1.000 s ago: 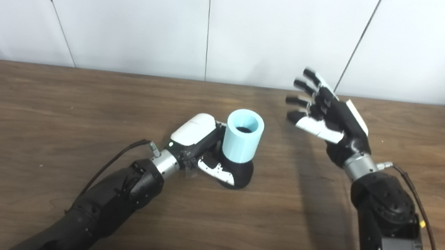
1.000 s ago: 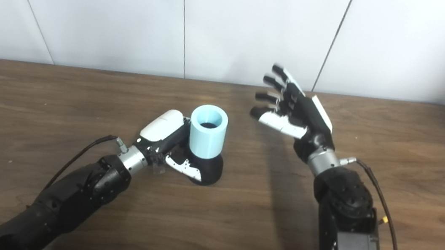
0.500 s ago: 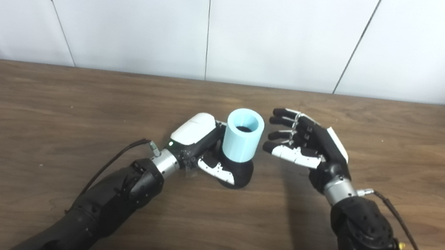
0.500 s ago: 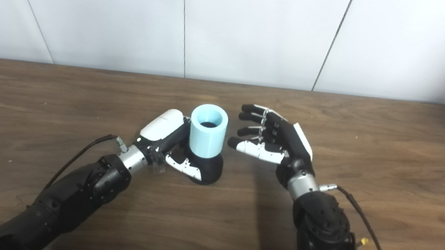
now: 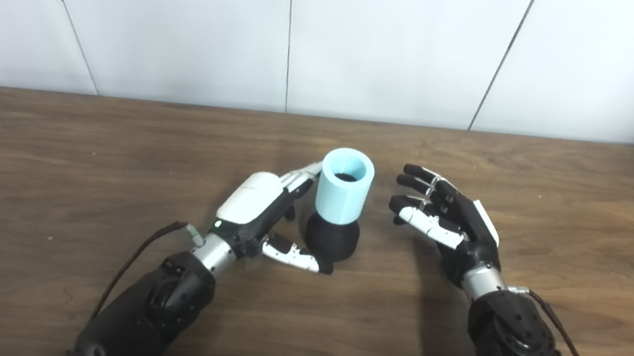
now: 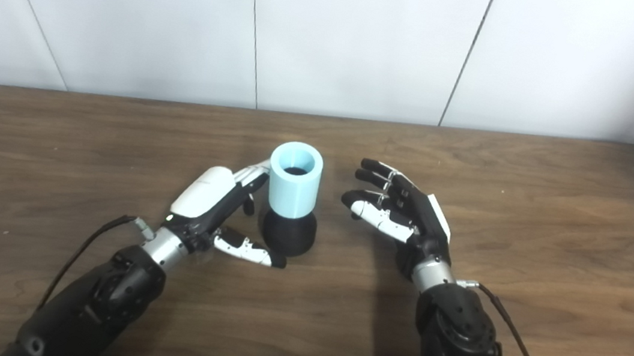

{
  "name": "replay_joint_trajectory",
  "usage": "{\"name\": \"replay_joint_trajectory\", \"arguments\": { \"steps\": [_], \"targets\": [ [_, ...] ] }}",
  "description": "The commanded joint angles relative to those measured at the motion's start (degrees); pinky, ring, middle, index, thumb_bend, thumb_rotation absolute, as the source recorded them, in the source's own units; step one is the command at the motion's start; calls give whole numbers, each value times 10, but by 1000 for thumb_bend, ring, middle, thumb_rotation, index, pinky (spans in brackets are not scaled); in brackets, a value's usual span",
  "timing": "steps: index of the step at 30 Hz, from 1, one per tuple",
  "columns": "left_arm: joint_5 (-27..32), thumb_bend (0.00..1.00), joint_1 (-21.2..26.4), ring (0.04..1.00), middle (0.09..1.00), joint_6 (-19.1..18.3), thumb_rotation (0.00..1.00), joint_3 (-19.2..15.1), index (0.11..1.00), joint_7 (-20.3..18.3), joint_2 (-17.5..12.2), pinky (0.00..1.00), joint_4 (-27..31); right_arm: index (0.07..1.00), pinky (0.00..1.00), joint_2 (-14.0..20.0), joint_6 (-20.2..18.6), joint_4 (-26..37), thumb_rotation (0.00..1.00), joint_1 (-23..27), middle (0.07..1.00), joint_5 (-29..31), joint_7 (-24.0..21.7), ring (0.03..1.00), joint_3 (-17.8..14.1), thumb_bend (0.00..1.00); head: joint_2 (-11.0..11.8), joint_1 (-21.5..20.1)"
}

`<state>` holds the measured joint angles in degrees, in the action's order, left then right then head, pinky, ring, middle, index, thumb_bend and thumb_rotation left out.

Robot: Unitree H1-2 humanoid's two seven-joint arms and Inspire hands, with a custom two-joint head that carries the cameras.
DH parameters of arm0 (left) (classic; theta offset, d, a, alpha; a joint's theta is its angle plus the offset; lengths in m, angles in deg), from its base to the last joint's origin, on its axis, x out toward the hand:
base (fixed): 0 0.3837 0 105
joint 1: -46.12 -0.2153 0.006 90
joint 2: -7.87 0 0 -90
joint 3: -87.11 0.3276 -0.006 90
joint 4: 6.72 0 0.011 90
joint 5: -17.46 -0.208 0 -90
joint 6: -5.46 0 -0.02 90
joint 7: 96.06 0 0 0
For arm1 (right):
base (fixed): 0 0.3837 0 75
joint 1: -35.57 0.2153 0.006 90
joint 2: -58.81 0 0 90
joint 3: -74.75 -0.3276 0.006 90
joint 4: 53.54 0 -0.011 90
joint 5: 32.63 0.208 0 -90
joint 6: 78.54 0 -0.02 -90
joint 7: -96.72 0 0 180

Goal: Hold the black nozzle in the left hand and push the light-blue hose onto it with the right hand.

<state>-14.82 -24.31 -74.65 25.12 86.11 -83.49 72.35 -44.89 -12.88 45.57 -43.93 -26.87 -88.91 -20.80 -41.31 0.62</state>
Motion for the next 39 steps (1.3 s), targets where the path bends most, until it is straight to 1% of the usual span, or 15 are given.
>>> {"name": "replay_joint_trajectory", "arguments": {
  "steps": [1,3,5,8,12,14,16,18,19,20,23,25,29,33,39],
  "targets": [
    [1,961,-39,961,972,-67,266,-14,1000,-53,-24,791,-9,750,480,2,29,7,55,7,771,14,0,638,-4,499,0,1],
    [16,934,-51,927,955,-58,221,-38,993,-48,-22,754,4,755,490,1,35,4,48,4,777,18,-1,647,-4,500,1,2],
    [32,910,-62,862,919,-25,200,-65,962,-20,-14,701,2,749,485,0,35,4,30,1,772,17,3,643,-3,505,1,2],
    [55,867,-74,843,901,12,180,-95,936,4,1,703,-4,750,483,-3,40,4,33,-4,763,20,5,635,-3,508,0,2],
    [91,830,-85,839,894,22,149,-128,930,-5,20,724,4,751,463,-5,56,3,1,-11,759,20,8,622,-1,491,0,0],
    [143,800,-92,831,884,26,124,-150,914,-17,35,729,10,752,463,0,63,7,0,-15,758,12,10,624,4,476,-1,0],
    [208,768,-100,773,839,23,98,-176,876,-32,55,632,16,756,475,3,62,12,0,-17,764,12,13,632,5,470,-1,0],
    [282,725,-105,694,771,-7,108,-206,831,-55,76,571,32,753,481,2,66,15,17,-19,763,5,21,625,4,482,-1,0],
    [302,704,-106,652,737,-17,123,-215,806,-62,82,544,37,748,476,2,69,16,26,-19,755,3,24,612,3,495,-1,0],
    [326,692,-108,625,715,-42,132,-227,790,-66,91,528,52,746,473,1,75,16,32,-21,751,1,27,604,2,503,-1,2],
    [396,655,-110,583,669,-94,147,-259,715,-79,112,457,81,724,448,1,97,13,53,-25,723,-3,31,573,1,526,-1,2],
    [439,656,-112,575,668,-116,99,-276,684,-89,124,413,91,707,432,3,113,11,74,-29,704,-6,32,559,3,527,0,1],
    [463,656,-120,602,688,-129,119,-289,676,-97,131,435,101,685,433,-1,128,13,114,-36,682,-6,39,568,3,559,1,4],
    [472,684,-128,651,709,-125,188,-292,689,-111,128,515,102,681,426,0,141,15,105,-42,684,-8,41,572,4,575,-1,0],
    [489,745,-139,681,735,-121,199,-293,707,-136,120,520,102,699,432,5,147,23,69,-56,697,-15,40,593,10,584,1,-4]
  ]
}}
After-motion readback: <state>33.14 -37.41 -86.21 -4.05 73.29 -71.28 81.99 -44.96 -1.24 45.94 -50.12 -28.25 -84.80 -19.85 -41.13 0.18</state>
